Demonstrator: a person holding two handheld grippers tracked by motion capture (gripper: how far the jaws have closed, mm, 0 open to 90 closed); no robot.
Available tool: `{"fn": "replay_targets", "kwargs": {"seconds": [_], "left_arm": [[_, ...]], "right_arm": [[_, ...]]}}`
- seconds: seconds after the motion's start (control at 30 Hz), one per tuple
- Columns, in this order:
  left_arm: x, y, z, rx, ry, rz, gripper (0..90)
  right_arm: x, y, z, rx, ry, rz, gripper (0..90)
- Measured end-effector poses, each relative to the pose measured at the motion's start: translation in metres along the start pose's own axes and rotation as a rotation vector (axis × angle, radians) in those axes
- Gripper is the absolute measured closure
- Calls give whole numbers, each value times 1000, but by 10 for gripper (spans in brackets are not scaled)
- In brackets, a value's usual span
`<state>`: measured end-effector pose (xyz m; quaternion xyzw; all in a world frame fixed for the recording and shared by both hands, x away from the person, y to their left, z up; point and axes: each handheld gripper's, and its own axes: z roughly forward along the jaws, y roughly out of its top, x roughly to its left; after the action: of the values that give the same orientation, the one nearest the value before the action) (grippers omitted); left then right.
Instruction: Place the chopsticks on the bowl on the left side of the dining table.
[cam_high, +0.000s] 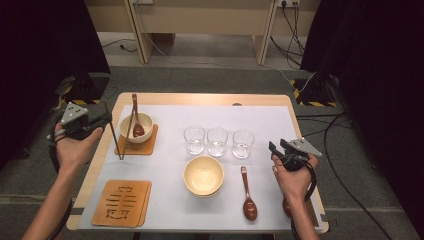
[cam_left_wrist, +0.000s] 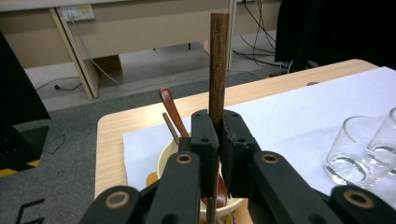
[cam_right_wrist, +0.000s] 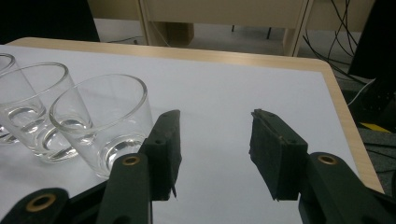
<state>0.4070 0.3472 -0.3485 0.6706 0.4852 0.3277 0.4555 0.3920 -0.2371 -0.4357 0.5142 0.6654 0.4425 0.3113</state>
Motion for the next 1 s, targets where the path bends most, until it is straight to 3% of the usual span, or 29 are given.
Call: {"fn": "replay_targets", "kwargs": {"seconds": [0.53,0.8,1.0], "left_arm": [[17,8,54,63,31,-72,837],[24,8,95,123,82,-115,836],[27,1,114,167,119,-166,834]], "right_arm": [[0,-2,1,2,5,-2,535],[1,-4,2,11,9,-3,534],[1,-5,4,11,13,-6,534]]}}
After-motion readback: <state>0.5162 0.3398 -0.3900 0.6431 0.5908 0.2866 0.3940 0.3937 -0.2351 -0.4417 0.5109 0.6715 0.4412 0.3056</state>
